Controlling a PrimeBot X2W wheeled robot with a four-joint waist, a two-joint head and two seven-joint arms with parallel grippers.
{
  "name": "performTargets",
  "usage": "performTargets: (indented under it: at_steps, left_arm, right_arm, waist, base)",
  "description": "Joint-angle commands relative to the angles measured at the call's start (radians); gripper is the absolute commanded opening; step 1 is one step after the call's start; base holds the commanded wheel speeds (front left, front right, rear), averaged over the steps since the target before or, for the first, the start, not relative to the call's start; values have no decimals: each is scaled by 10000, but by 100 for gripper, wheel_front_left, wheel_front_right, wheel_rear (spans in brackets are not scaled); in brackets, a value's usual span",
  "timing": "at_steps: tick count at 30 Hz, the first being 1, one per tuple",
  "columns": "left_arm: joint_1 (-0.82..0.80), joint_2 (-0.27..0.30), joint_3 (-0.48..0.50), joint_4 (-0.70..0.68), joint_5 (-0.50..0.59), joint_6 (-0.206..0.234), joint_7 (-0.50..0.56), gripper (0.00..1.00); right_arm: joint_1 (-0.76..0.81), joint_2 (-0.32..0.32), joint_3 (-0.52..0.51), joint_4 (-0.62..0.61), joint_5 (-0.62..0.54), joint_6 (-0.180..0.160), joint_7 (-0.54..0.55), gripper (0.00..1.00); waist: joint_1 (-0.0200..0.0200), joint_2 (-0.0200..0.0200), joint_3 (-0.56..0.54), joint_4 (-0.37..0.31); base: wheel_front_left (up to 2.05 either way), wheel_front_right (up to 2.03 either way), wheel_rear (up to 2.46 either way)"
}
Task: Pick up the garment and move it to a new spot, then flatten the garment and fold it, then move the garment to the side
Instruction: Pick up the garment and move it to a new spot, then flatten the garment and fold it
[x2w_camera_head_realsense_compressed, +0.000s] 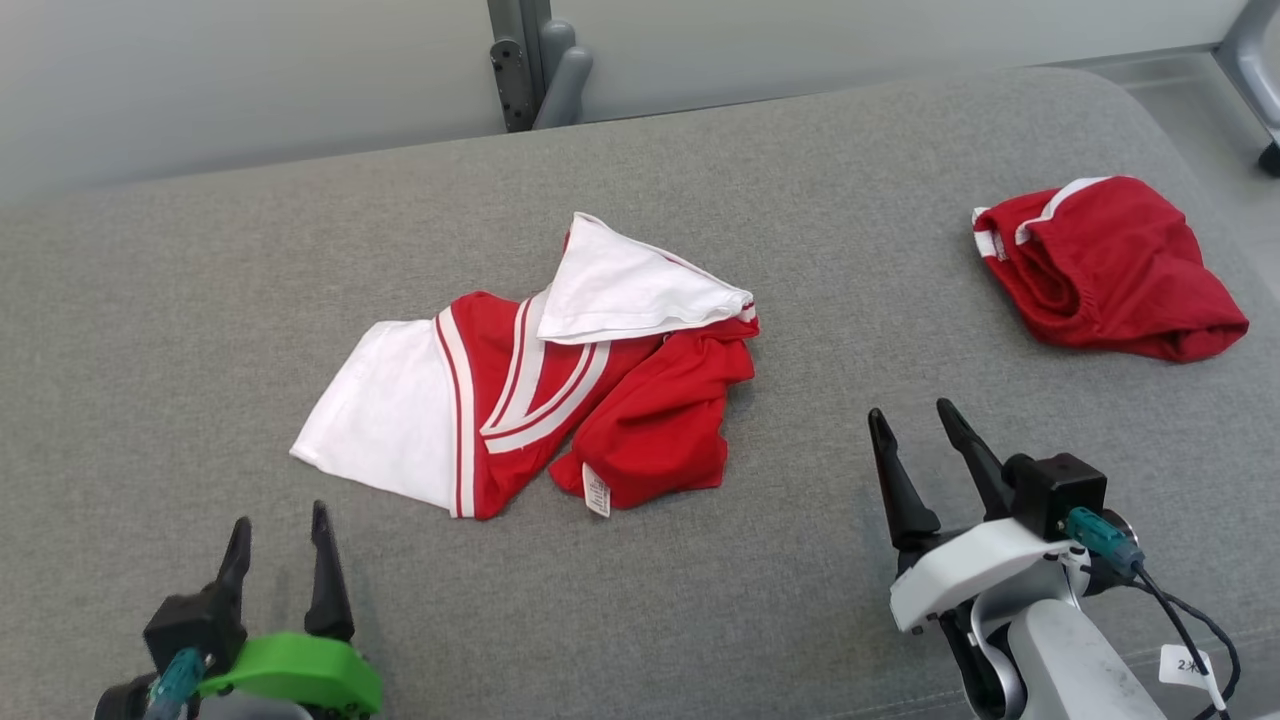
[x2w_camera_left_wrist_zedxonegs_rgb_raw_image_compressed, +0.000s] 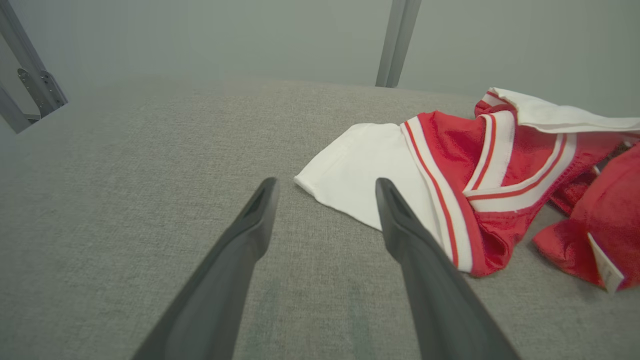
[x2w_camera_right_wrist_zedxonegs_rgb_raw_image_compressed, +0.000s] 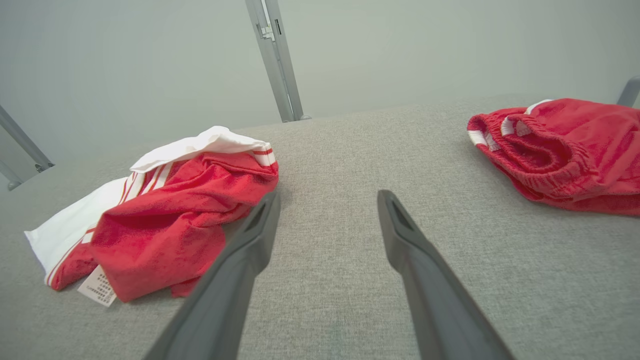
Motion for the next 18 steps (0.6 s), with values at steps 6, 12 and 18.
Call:
performTargets:
  at_steps: [6, 12, 18]
  left_arm:
    - [1061, -206, 740, -383, 350, -229, 4, 100]
    - [1175, -280, 938, -481, 502, -420, 4, 100]
    - [599, -281, 214, -432, 135, -373, 4, 100]
  right_arm:
    - [310, -17, 11, 111, 6, -15, 5, 100]
    - [287, -18, 66, 96, -17, -15, 5, 100]
    - [-280, -110, 430, 20, -271, -15, 3, 100]
  waist:
    - [0, -1, -386, 322]
    - [0, -1, -242, 477]
    - [0, -1, 304, 815]
  base:
    - [0, 0, 0]
    - [0, 0, 0]
    - [0, 0, 0]
